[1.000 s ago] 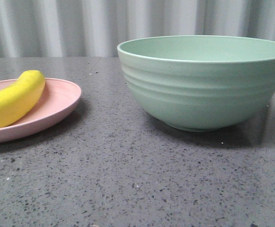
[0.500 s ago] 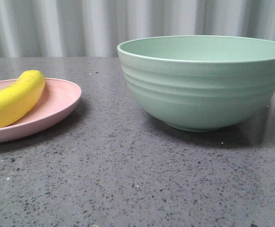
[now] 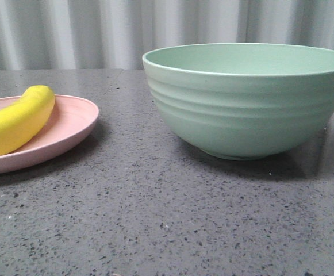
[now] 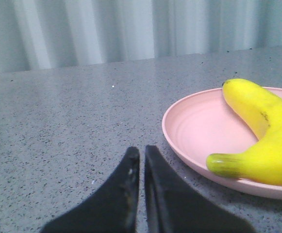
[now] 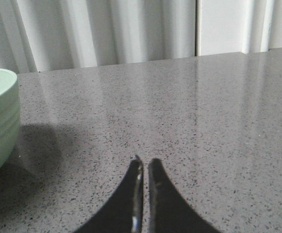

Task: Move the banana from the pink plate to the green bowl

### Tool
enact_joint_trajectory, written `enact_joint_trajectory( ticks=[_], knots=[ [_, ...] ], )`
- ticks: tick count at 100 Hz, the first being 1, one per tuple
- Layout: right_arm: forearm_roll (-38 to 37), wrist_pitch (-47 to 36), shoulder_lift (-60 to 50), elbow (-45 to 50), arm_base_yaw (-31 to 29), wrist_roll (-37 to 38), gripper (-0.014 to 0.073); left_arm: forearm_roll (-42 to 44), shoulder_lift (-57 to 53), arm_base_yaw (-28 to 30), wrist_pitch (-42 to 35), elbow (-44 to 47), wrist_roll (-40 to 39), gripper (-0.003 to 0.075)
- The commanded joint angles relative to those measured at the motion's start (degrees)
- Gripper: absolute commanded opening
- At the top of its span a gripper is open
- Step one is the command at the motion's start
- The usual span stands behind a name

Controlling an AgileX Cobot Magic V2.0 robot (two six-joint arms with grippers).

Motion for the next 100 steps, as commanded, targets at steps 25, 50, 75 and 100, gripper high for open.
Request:
enact_joint_trajectory(
  ticks=[25,50,75,100],
  knots=[
    [0.1,-3.0,-1.3,0.0,-0.3,-0.2,-0.0068,-2.3,-1.7,0.2,-5.4,0.0,-0.1,-0.0020],
    [0.2,1.9,1.7,-5.7,-0.3,-0.2,-0.0068,-3.2,0.9,0.2,-4.5,-6.7,-0.1,-0.0020],
    [0.3,6.3,12.2,-14.5,-0.3,-0.2,-0.0064,-3.5,9.9,0.2,-4.5,-15.9,-0.1,-0.0020],
    [2.0,18.4,25.6,-24.1,-0.3,-0.2,-0.0064,-3.7,18.6,0.2,-7.0,-20.5,-0.1,-0.0020]
  ],
)
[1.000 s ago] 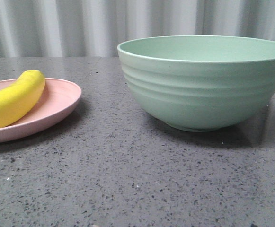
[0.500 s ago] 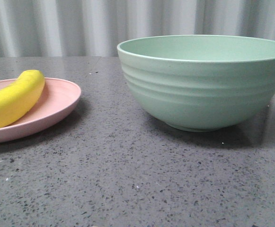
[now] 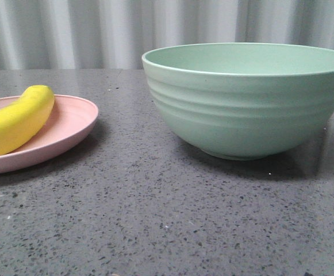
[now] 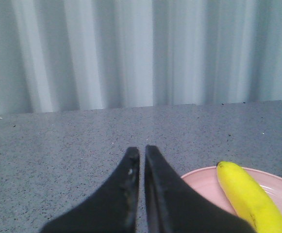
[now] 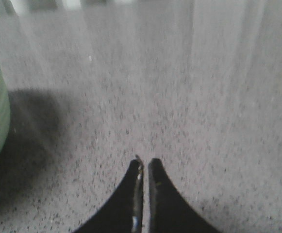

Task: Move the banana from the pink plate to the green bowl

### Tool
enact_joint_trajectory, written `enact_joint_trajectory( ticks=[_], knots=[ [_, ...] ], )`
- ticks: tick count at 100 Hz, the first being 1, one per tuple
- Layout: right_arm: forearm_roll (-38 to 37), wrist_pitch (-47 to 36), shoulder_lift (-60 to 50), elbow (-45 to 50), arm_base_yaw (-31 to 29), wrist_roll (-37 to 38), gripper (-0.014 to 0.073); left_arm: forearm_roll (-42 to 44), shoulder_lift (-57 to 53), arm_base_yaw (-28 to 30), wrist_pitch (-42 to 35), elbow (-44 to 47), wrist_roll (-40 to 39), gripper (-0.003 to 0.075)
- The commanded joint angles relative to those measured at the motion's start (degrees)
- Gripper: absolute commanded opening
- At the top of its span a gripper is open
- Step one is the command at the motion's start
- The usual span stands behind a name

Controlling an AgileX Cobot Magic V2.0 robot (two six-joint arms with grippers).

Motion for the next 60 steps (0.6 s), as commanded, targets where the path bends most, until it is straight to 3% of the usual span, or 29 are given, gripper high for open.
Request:
enact_joint_trajectory(
  ticks=[1,13,18,30,35,60],
  knots=[
    [0.8,-1.4,5.1,-4.0,-0.3,-0.2,-0.0064,-0.7,3.2,0.2,-6.5,-2.5,-0.2,-0.0020],
    [1.0,-2.9,8.7,-4.1,-0.3,-0.2,-0.0064,-0.7,5.5,0.2,-7.8,-2.5,-0.2,0.0020],
    [1.0,-2.7,9.8,-4.1,-0.3,-0.2,-0.0064,-0.7,6.2,0.2,-8.5,-2.5,-0.2,0.0097],
    [1.0,-2.4,11.0,-4.1,-0.3,-0.2,-0.0064,-0.8,6.8,0.2,-10.9,-2.5,-0.2,0.0369],
    [1.1,-2.4,11.0,-4.1,-0.3,-0.2,-0.0064,-1.7,7.0,0.2,-12.1,-2.5,-0.2,0.0426],
    [3.3,-2.2,11.0,-4.1,-0.3,-0.2,-0.0064,-2.9,10.1,-1.5,-11.1,-4.6,-0.2,0.0439]
  ],
)
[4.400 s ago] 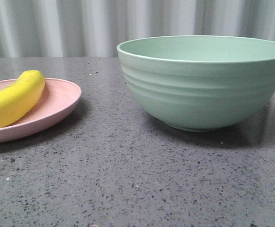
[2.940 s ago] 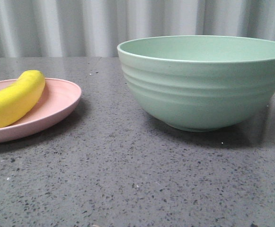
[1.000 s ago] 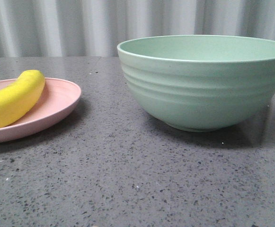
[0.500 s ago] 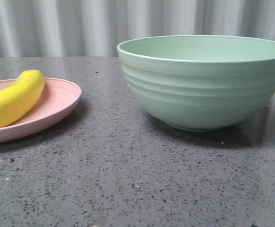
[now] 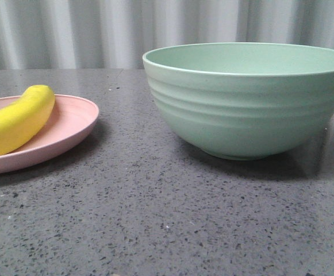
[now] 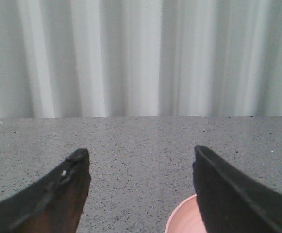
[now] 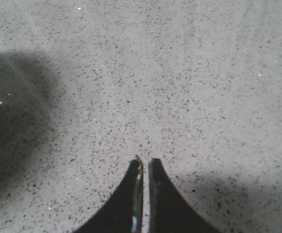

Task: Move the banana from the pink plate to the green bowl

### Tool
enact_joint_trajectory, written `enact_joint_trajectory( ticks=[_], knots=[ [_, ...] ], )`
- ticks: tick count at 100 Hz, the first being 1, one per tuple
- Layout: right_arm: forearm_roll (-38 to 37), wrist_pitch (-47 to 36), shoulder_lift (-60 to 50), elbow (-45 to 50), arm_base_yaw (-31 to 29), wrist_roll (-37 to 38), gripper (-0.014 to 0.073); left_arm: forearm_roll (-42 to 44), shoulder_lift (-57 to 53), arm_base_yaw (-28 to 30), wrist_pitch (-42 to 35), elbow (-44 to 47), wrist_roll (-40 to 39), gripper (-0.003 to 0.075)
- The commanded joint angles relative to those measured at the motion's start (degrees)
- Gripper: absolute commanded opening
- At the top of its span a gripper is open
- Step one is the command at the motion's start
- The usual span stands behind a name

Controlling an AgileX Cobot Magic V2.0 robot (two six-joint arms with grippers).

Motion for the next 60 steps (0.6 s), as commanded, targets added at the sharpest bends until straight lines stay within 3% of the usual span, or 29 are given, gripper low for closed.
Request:
enact_joint_trajectory(
  ticks=[1,60],
  knots=[
    [0.8,-3.2,0.6,-2.2,-0.3,-0.2,-0.0064,-1.0,2.6,-1.3,-2.8,-3.5,-0.2,0.0439],
    [0.8,-3.2,0.6,-2.2,0.9,-0.2,-0.0064,-3.2,27.5,-20.3,21.2,-17.5,-0.1,0.0439]
  ],
)
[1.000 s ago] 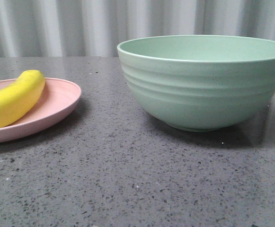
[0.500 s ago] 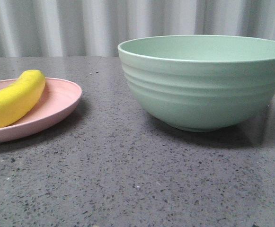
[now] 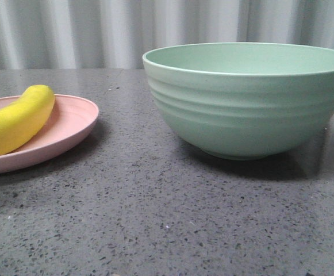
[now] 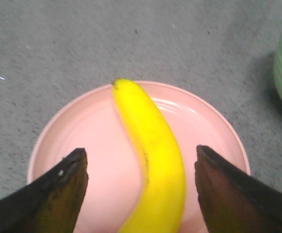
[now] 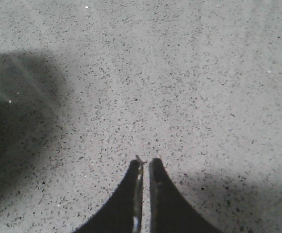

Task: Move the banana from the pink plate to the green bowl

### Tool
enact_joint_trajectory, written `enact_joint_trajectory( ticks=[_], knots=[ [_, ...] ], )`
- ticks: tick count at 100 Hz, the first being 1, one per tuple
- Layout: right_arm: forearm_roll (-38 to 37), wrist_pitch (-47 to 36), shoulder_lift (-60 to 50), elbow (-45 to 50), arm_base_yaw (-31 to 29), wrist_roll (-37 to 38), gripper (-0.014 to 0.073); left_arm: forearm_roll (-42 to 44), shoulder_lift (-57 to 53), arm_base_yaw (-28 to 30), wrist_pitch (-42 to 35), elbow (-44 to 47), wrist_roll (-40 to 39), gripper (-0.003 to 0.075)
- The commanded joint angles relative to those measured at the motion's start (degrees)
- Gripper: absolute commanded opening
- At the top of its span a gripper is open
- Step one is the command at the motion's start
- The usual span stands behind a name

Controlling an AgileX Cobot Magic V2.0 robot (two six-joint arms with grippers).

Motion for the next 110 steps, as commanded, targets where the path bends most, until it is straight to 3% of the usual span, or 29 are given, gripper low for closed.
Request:
enact_joint_trajectory(
  ticks=[1,20,77,110],
  knots=[
    [-0.1,-3.3,0.6,-2.2,0.2,-0.2,-0.0064,-0.7,3.8,-2.8,-0.3,-3.5,-0.1,0.0439],
    [-0.1,-3.2,0.6,-2.2,0.2,-0.2,-0.0064,-0.5,11.0,-5.7,4.2,-7.2,-0.1,0.0439],
    [-0.1,-2.9,0.6,-2.2,0.2,-0.2,-0.0064,1.8,21.9,-5.7,4.3,-9.1,-0.1,0.0431],
    [-0.1,-2.9,0.6,-2.2,0.2,-0.2,-0.0064,1.8,21.9,-5.7,3.5,-9.9,-0.1,0.0113]
  ],
)
